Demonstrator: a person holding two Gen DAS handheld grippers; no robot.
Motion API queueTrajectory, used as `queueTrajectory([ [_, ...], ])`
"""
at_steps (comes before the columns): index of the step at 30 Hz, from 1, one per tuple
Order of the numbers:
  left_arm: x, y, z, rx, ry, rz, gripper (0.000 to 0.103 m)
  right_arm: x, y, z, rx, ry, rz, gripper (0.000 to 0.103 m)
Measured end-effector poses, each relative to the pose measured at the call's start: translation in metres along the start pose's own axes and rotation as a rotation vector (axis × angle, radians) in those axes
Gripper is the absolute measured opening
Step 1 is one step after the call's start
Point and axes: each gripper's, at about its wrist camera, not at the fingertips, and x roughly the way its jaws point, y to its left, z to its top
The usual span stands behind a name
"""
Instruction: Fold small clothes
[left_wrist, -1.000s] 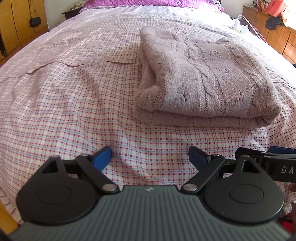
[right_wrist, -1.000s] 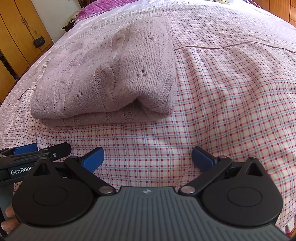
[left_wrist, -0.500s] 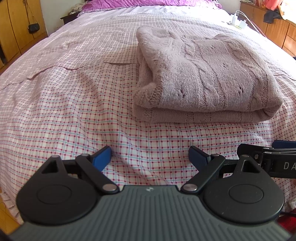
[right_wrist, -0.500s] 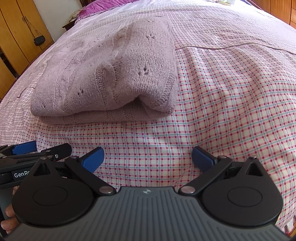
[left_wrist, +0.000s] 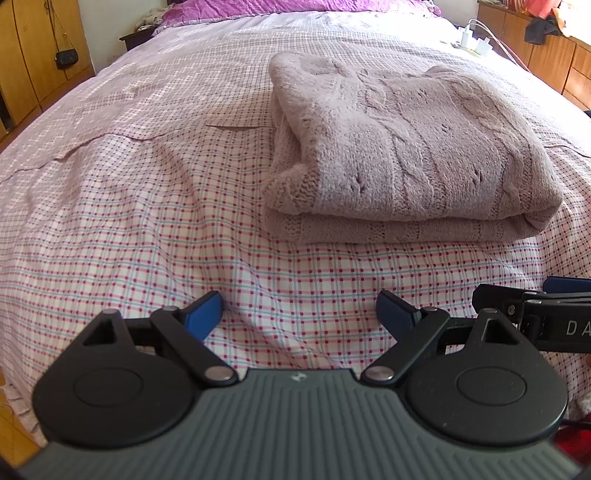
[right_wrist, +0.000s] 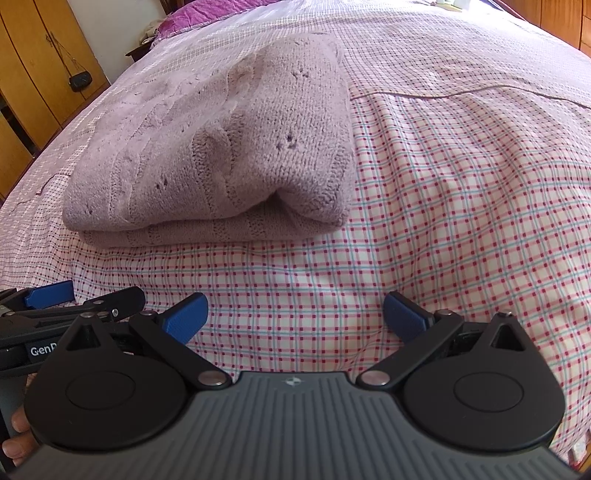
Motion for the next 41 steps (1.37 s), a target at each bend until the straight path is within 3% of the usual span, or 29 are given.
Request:
queueTrajectory([
  [41, -0.0027, -0.0023, 0.0007, 0.009, -0.002, 0.028, 0.092, 0.0008, 0.0010, -0.0016, -0.001, -0.002, -0.002, 0.103],
])
